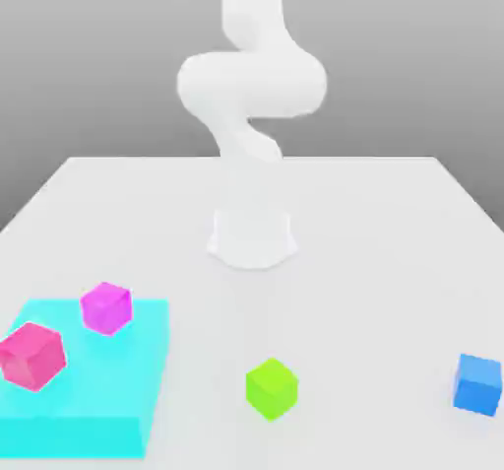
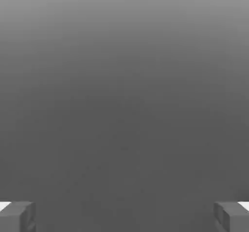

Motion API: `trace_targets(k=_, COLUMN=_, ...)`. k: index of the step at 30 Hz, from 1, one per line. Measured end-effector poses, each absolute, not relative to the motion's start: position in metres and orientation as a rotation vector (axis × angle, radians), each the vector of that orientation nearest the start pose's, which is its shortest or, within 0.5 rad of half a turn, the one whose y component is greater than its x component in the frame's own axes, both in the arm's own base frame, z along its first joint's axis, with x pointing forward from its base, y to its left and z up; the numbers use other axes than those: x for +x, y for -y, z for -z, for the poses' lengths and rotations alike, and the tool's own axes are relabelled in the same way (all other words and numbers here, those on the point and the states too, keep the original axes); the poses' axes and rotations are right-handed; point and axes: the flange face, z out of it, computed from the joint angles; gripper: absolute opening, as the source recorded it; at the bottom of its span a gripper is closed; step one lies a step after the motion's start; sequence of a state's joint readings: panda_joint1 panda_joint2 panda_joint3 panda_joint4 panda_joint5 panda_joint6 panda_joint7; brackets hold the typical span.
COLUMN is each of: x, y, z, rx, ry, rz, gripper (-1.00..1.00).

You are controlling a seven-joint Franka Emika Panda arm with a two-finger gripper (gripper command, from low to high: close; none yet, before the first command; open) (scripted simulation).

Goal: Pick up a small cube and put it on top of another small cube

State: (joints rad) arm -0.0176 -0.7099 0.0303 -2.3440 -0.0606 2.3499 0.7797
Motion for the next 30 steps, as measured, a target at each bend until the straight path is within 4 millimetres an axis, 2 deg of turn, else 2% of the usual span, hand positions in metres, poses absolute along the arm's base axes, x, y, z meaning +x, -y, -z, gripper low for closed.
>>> trace_targets(k=4, x=0.428, y=-0.013, z=-0.568, rx=-2.818, ry=-0.913, rz=0.889, gripper=0.0)
trace_targets(k=9, x=0.455, y=-0.01, z=-0.45, rx=-3.045, ry=-0.747, rz=0.676, gripper=0.0)
trace_targets(k=14, x=0.45, y=-0.007, z=-0.339, rx=-3.176, ry=-0.527, rz=0.41, gripper=0.0)
trace_targets(k=19, x=0.419, y=-0.016, z=-0.243, rx=-3.189, ry=-0.275, rz=0.145, gripper=0.0)
trace_targets(k=22, x=0.396, y=-0.026, z=-0.201, rx=-3.149, ry=-0.145, rz=0.027, gripper=0.0)
trace_targets(k=30, x=0.394, y=-0.028, z=-0.154, rx=-3.127, ry=-0.129, rz=0.012, gripper=0.0)
